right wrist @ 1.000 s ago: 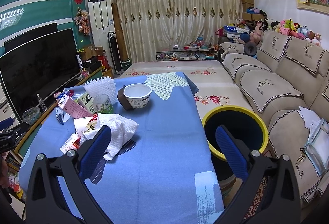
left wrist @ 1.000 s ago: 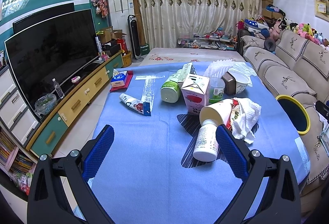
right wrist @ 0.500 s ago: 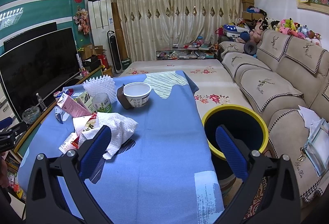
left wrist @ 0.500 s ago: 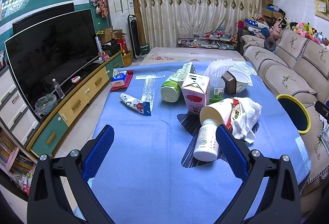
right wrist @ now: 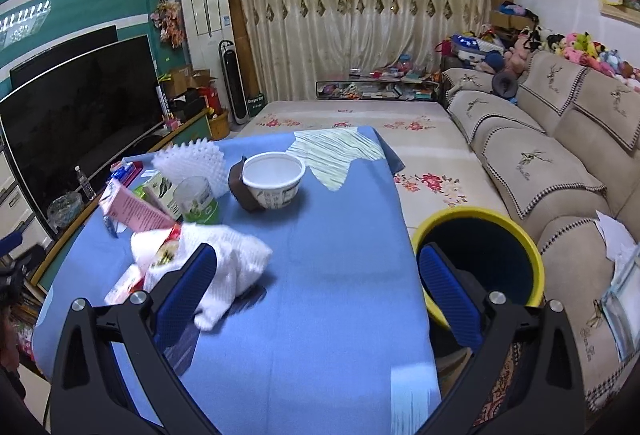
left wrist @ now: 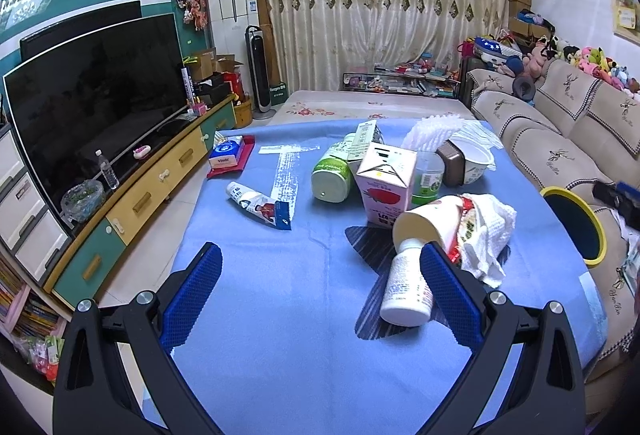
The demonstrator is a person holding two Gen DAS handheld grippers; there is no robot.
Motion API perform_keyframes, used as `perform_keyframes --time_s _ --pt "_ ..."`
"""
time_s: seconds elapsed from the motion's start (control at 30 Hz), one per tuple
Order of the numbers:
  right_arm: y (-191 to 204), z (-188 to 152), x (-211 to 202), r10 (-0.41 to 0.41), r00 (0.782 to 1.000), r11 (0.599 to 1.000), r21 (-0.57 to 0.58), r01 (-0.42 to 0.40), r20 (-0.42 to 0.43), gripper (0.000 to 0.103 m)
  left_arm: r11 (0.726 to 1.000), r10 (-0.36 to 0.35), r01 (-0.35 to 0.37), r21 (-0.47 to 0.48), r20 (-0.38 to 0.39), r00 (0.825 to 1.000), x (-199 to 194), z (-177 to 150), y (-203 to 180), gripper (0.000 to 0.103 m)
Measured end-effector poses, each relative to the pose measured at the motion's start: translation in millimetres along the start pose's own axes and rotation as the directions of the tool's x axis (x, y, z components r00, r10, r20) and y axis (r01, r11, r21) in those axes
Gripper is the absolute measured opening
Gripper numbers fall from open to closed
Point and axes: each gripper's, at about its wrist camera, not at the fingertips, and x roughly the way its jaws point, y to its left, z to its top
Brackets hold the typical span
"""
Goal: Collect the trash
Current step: 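Grasp the white bowl on the table with the right gripper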
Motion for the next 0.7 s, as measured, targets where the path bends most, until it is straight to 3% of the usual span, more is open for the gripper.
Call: perform_keyframes --time_s 0.17,0.23,0.4,0.5,0.7 --pt "-4 38 54 0.059 0.994 0.998 0.010 -0.058 -0.090 0.094 1.000 0.002 -0.002 -0.007 -0.020 1.000 18 3 3 0.098" --pt "-6 51 82 0.082 0.985 0.997 0.027 -0.079 -0.152 0.076 1.000 -0.002 0.001 -0.011 -0.026 1.000 24 4 4 0.098" --pt "-16 74 154 0.105 0.959 0.992 0.095 -0.082 -0.263 0.058 1.000 -0.007 0.006 -0.017 -0.042 0.999 40 6 7 0.098" --pt "-18 79 185 0.155 0.937 0.982 0.154 -0.111 -0.312 0.055 1.000 -0.004 0.004 -0.011 -0.048 0.999 47 7 7 0.098" --pt "-17 82 225 0.150 0.917 0.978 0.188 -0.084 -0.371 0.049 1.000 -0.007 0.007 0.003 -0.059 0.998 61 9 2 0.098"
